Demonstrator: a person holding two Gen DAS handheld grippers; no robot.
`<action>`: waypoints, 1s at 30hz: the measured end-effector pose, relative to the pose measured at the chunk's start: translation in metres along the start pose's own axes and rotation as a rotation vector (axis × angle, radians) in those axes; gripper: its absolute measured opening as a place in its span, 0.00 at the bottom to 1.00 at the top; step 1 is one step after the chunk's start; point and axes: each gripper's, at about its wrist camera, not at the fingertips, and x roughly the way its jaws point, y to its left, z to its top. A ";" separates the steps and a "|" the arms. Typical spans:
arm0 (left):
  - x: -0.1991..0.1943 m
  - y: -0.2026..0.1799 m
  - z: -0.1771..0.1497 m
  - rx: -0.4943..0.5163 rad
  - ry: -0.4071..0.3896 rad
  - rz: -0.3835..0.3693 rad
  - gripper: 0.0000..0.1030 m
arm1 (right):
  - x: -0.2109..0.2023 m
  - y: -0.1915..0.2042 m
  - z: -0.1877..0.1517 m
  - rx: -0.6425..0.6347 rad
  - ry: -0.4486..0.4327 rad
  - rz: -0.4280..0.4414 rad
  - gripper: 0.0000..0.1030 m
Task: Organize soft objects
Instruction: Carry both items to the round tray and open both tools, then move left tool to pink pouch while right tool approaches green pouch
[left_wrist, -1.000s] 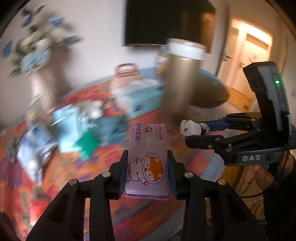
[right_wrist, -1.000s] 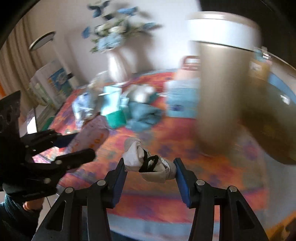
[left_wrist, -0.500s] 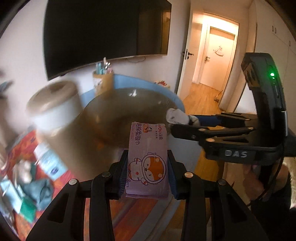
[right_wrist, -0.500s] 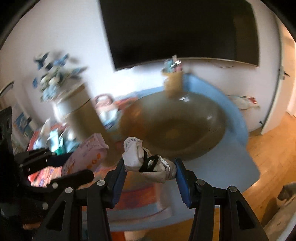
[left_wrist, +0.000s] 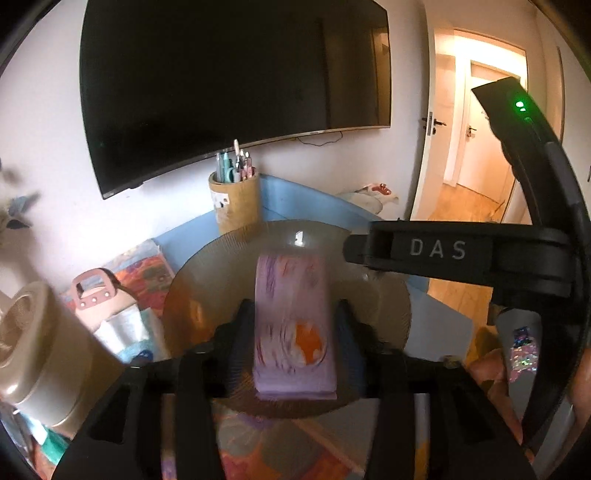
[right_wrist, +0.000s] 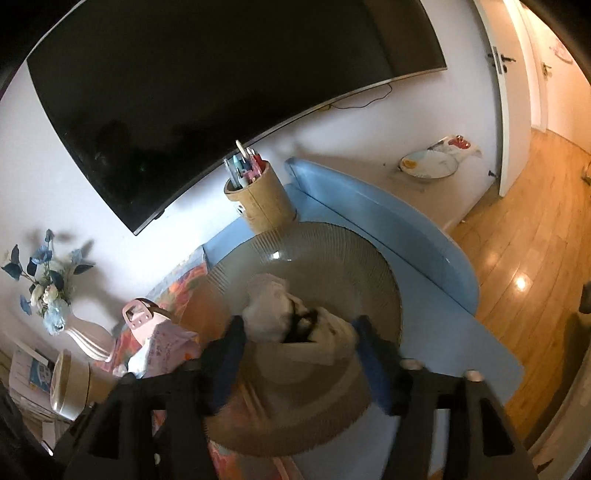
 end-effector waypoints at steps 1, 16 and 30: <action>0.002 -0.002 0.001 0.003 -0.005 -0.005 0.73 | 0.001 -0.002 0.000 0.003 0.004 -0.008 0.75; -0.123 0.039 -0.093 -0.027 -0.049 -0.245 0.81 | -0.052 -0.005 -0.075 -0.088 -0.015 0.165 0.78; -0.264 0.272 -0.151 -0.377 -0.025 0.331 0.81 | -0.039 0.219 -0.197 -0.693 0.115 0.490 0.80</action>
